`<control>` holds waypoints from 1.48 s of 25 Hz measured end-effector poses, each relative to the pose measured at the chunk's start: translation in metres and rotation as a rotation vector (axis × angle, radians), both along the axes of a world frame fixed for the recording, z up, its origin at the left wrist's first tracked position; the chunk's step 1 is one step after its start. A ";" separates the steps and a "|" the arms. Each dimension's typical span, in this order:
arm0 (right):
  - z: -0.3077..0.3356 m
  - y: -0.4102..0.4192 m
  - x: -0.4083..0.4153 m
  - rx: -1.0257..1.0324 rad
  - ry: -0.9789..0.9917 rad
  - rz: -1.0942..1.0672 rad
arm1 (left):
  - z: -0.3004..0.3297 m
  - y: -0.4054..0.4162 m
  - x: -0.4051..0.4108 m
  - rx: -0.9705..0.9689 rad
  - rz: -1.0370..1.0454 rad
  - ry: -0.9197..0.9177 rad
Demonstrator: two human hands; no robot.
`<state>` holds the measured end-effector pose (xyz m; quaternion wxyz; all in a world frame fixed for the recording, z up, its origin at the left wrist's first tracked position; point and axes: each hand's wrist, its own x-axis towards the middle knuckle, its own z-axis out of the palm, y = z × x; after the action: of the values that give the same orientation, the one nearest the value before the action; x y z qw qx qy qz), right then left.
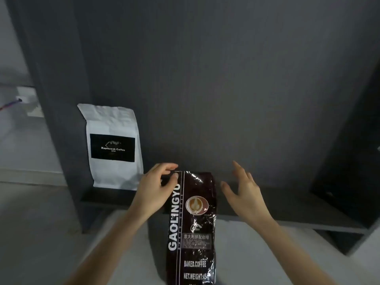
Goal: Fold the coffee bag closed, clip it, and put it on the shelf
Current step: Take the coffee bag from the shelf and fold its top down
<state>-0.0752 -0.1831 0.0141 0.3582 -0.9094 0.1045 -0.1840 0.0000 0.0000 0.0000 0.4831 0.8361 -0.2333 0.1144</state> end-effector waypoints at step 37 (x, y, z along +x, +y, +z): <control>-0.069 0.028 -0.054 0.728 -0.203 -0.137 | -0.068 -0.008 -0.078 -0.235 -0.069 0.229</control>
<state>-0.1293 -0.1551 -0.0551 0.6531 -0.6908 0.1875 -0.2473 -0.0780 -0.0083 -0.0682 0.6049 0.7727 -0.1904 0.0281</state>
